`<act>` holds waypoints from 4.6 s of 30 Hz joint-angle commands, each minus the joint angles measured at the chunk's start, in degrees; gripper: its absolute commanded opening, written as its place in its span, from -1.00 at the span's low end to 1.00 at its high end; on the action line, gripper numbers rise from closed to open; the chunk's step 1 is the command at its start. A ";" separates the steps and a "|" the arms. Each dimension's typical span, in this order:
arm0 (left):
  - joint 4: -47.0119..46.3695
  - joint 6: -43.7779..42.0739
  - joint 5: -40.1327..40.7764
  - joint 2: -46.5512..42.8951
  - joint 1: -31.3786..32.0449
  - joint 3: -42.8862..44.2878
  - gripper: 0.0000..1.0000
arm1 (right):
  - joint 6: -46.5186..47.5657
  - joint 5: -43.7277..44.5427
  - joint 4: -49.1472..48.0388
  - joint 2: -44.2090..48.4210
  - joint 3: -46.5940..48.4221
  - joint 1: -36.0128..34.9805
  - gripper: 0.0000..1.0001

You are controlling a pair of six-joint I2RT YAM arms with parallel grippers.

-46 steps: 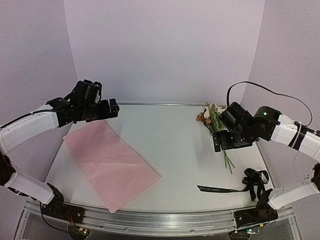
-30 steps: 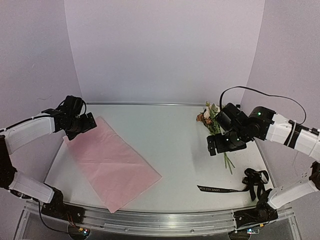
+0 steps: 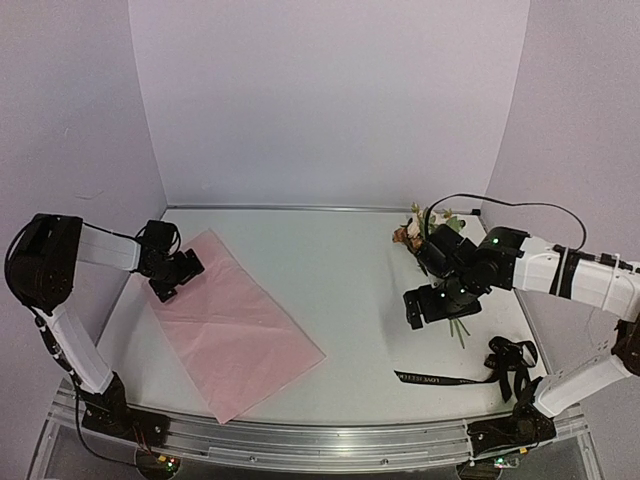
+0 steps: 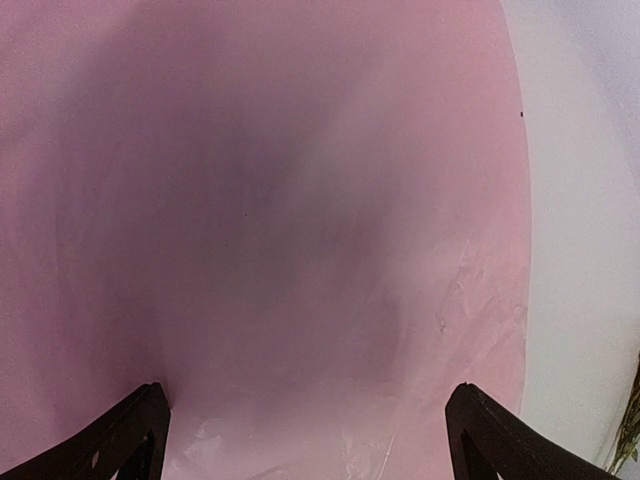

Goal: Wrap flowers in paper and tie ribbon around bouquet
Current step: Move the folded wrapping paper to the center of the board, then pick up the folded wrapping paper from the center of the board.

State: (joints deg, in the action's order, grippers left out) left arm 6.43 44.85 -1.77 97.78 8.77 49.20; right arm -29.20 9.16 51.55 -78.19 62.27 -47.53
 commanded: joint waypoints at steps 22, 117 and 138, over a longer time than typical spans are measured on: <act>15.19 0.29 -2.31 -3.83 15.80 14.70 0.99 | -4.82 -7.53 -5.29 -0.73 -2.75 0.15 0.97; -21.04 11.96 -27.62 -16.43 13.01 -22.48 -0.60 | -26.21 -31.87 -32.15 -38.59 11.20 -1.96 0.27; 7.32 4.05 -29.87 -30.20 14.47 3.67 -1.00 | -31.52 -37.53 -32.83 -50.31 32.97 -6.48 0.35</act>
State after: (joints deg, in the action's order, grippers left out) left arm 9.04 50.94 -28.18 65.46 21.72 45.18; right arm -58.53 -26.06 18.71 -125.26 88.23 -52.45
